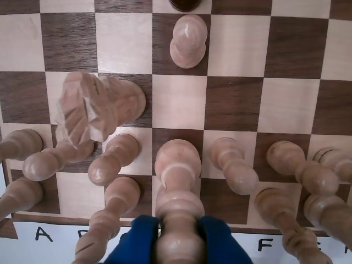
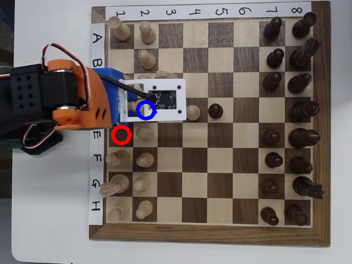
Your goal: Move the piece to destination
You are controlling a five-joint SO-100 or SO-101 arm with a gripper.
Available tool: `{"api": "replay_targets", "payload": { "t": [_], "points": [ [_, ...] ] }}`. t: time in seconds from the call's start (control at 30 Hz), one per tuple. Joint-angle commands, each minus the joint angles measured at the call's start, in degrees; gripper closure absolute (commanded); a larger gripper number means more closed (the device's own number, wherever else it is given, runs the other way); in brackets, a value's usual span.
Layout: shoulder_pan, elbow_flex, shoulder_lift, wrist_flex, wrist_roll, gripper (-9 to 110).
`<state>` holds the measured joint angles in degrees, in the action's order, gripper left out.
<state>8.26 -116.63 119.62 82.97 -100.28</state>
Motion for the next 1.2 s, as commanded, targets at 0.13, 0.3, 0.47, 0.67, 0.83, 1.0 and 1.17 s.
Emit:
{"api": "replay_targets", "payload": {
  "t": [0.13, 0.3, 0.47, 0.67, 0.83, 1.0, 1.17],
  "points": [
    [-1.8, -0.6, -1.1, -5.3, -33.5, 101],
    [-2.5, -1.5, -1.4, -6.0, -32.9, 101],
    [-3.3, -1.9, -1.8, -6.2, -32.0, 101],
    [-3.9, -2.2, -2.1, -6.1, -31.5, 101],
    [-3.5, -2.2, -2.2, -5.5, -31.6, 101],
    [-2.8, -1.4, -2.6, -4.1, -32.3, 101],
    [-2.3, -0.8, -3.1, -3.2, -32.6, 101]
  ]
}}
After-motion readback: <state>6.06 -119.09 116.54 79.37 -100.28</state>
